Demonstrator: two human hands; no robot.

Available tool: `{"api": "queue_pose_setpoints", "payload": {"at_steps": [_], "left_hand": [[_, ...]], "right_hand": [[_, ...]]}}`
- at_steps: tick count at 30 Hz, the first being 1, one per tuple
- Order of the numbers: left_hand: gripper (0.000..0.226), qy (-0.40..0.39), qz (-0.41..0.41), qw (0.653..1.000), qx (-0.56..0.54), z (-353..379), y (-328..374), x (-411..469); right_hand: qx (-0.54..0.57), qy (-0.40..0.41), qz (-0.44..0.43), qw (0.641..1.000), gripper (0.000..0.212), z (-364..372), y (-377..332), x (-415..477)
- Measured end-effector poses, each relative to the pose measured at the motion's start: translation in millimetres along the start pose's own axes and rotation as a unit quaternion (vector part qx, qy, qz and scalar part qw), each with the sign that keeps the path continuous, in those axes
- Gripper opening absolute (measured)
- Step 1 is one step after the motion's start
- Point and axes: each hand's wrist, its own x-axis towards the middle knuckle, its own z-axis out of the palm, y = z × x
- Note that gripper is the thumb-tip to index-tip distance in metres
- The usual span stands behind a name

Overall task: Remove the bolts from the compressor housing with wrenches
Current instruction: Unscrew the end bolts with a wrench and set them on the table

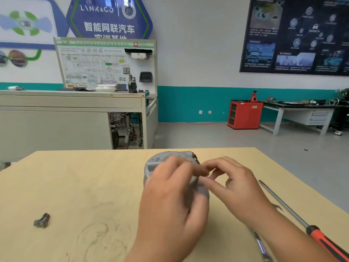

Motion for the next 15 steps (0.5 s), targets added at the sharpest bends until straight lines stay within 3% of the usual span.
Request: {"api": "queue_pose_setpoints", "payload": {"at_steps": [2,4,8,10,15], "left_hand": [[0.038,0.015,-0.077,0.994,0.07,-25.5,-17.0,4.2],[0.048,-0.013,-0.116,0.969,0.218,-24.8,-30.4,13.1],[0.051,-0.052,-0.17,0.96,0.217,-7.1,-35.2,15.4],[0.052,-0.035,-0.173,0.963,0.201,-8.6,-34.5,15.6],[0.043,0.061,-0.105,0.993,0.002,-19.9,-20.3,13.2]], "right_hand": [[-0.021,-0.008,0.014,1.0,0.019,8.2,-15.7,9.5],[-0.056,0.022,0.038,0.998,0.02,18.7,-16.1,12.4],[-0.099,0.029,0.059,0.993,0.014,21.1,-16.0,21.3],[-0.09,0.035,0.063,0.993,0.011,21.4,-17.3,24.4],[0.009,0.082,0.023,0.996,0.02,8.9,-40.3,27.8]]}}
